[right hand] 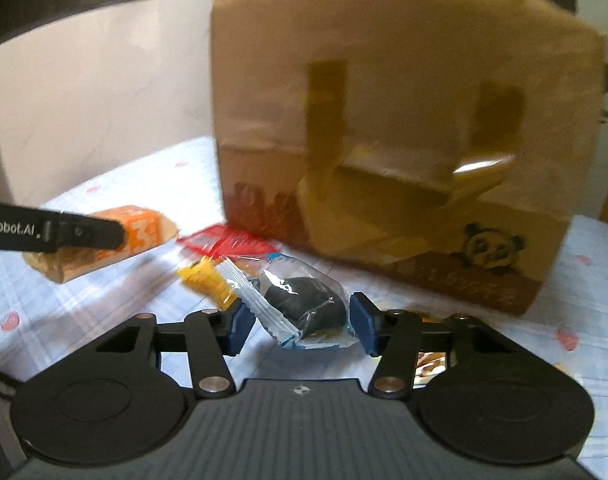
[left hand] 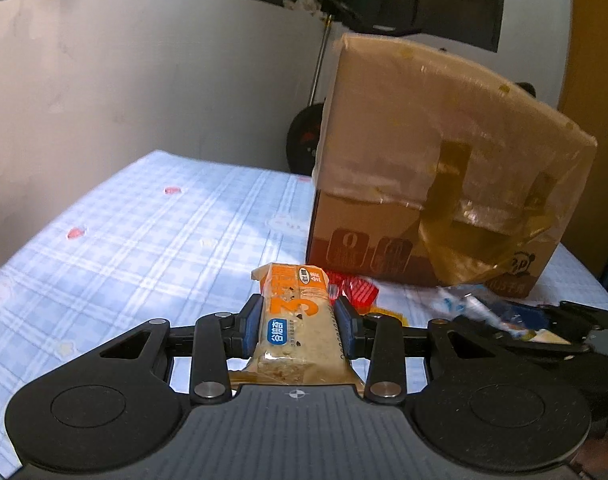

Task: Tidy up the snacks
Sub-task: 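Grasp the clear black-snack packet with the right tool while the left tool holds the bread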

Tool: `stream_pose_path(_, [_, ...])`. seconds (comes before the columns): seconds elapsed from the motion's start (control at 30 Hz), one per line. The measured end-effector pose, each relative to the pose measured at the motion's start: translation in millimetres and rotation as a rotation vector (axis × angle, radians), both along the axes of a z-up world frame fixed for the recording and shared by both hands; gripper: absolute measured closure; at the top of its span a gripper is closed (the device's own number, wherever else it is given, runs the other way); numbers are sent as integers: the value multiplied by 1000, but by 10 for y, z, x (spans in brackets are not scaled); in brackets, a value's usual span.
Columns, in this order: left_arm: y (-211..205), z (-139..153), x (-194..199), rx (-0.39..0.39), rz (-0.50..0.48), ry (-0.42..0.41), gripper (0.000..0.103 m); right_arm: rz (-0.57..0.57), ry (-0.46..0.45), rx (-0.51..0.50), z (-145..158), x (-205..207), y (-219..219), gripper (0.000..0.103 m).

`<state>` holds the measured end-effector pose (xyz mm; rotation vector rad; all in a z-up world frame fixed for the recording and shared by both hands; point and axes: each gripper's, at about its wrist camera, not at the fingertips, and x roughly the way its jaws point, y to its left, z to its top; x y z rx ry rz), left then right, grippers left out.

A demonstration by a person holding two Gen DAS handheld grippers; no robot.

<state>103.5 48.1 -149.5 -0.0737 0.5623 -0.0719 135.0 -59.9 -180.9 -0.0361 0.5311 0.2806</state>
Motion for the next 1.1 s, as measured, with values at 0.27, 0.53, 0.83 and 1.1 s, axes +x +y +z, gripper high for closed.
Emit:
stream_pose_path(0.27, [-32, 417, -56, -17, -26, -86, 63, -68, -66, 177, 375, -185, -409, 51])
stream_pose_path(0.53, [-140, 1066, -17, -33, -91, -212, 63, -62, -217, 262, 891, -367, -553, 56])
stream_pose_path(0.83, [-338, 1540, 302, -80, -150, -291, 63, -75, -335, 357, 1463, -264, -725, 56])
stream_pose_path(1.1, [-609, 1644, 902, -81, -177, -268, 63, -106, -371, 349, 1813, 212, -927, 56])
